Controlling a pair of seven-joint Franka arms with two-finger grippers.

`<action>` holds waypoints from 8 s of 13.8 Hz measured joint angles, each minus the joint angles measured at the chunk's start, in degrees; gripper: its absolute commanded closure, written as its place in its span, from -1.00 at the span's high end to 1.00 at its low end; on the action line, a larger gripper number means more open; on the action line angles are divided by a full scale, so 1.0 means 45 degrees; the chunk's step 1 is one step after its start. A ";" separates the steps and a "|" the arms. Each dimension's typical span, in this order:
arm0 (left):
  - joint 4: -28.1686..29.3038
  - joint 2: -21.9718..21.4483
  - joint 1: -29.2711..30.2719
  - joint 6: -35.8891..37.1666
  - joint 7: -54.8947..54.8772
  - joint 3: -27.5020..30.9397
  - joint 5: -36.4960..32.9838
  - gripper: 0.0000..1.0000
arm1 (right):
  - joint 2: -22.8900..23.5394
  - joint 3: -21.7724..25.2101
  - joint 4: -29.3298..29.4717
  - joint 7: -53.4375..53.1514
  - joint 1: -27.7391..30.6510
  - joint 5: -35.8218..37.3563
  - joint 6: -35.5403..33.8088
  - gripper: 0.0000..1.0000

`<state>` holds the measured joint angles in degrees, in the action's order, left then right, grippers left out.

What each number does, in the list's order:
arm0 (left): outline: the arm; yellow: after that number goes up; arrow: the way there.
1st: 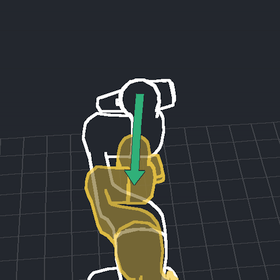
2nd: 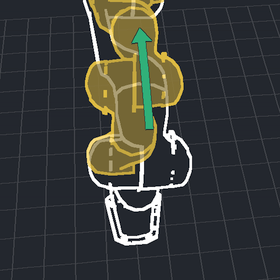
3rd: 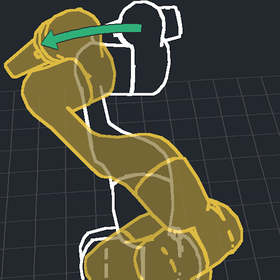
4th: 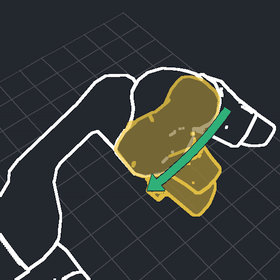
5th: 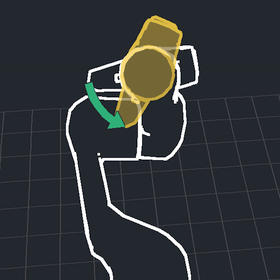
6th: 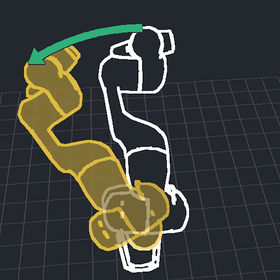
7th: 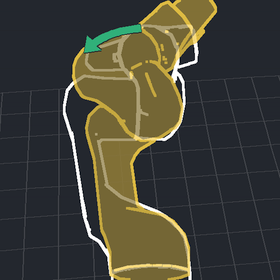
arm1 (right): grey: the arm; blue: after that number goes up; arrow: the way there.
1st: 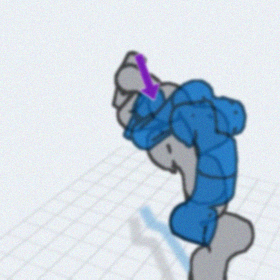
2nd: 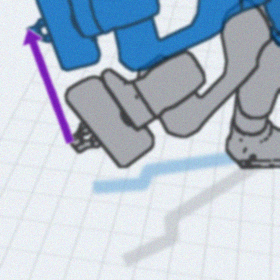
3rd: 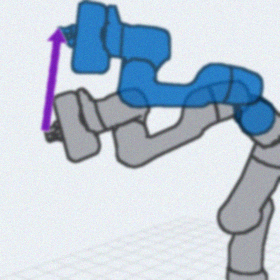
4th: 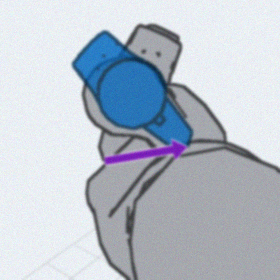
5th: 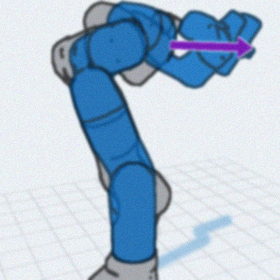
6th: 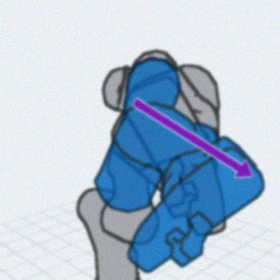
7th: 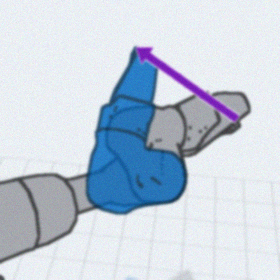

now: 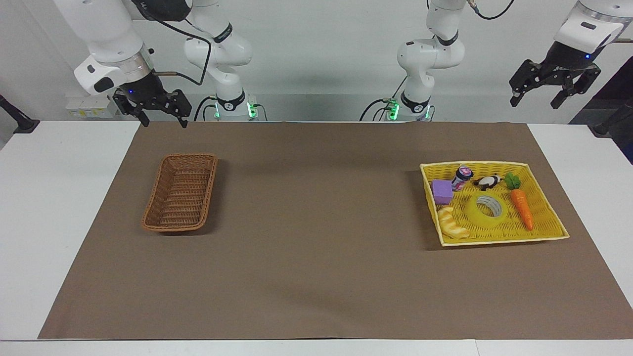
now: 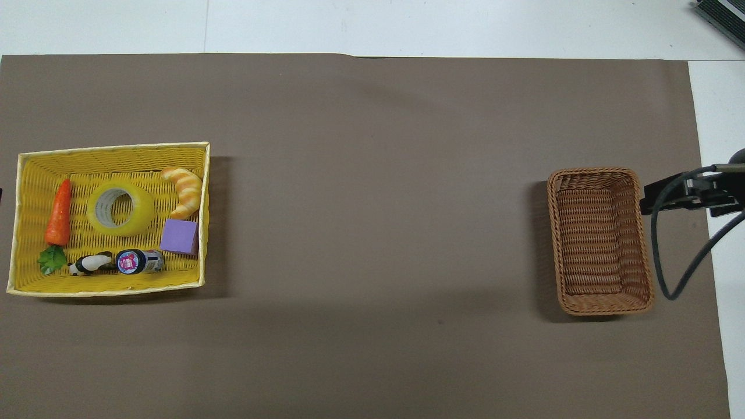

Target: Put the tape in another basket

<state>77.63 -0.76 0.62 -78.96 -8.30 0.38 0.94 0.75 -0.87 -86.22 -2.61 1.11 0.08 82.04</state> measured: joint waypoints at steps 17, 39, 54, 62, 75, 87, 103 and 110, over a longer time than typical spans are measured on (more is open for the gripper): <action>0.0172 -0.0133 -0.0042 0.0086 0.0000 -0.0133 0.0001 1.00 | 0.0000 -0.0004 -0.0034 0.0000 -0.0002 -0.0001 0.0000 1.00; 0.4141 -0.0263 0.1122 -0.4422 -0.1554 0.0046 0.0071 1.00 | -0.0056 -0.0029 -0.0269 0.0000 -0.0066 -0.0002 0.0230 1.00; 0.7498 0.2588 0.2017 -1.0524 -0.2080 0.0078 0.0282 0.39 | -0.0368 -0.0032 -0.0828 0.0000 -0.0125 -0.0011 0.0307 1.00; 0.8609 0.3060 0.2096 -1.2165 -0.2080 0.0075 0.0788 0.39 | -0.0396 -0.0032 -0.0901 0.0000 -0.0150 -0.0011 0.0517 1.00; 0.8896 0.3028 0.2107 -1.2484 -0.2094 0.0055 0.0808 -1.00 | -0.0430 -0.0086 -0.1016 0.0000 -0.0169 -0.0011 0.0809 1.00; 0.7883 0.1390 -0.0773 -1.0243 -0.0326 -0.0453 0.1568 -1.00 | -0.0644 -0.0149 -0.2151 0.0000 -0.0347 -0.2437 0.1557 1.00; 0.9115 0.1615 -0.6087 -1.2470 0.1095 -0.0499 0.9918 -1.00 | -0.0970 -0.0204 -0.8581 0.0239 -0.4068 -1.1114 0.9667 1.00; 0.9506 0.1534 -0.7049 -1.2889 0.1819 -0.0482 1.0126 -1.00 | -0.0205 -0.0139 -0.9131 -0.0058 -0.5634 -1.2565 1.2033 0.90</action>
<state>120.41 6.15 -31.10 -136.97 -0.11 -1.79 46.51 -0.17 -1.49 -127.31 -2.87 -24.25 -56.46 136.19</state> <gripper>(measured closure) 0.784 0.000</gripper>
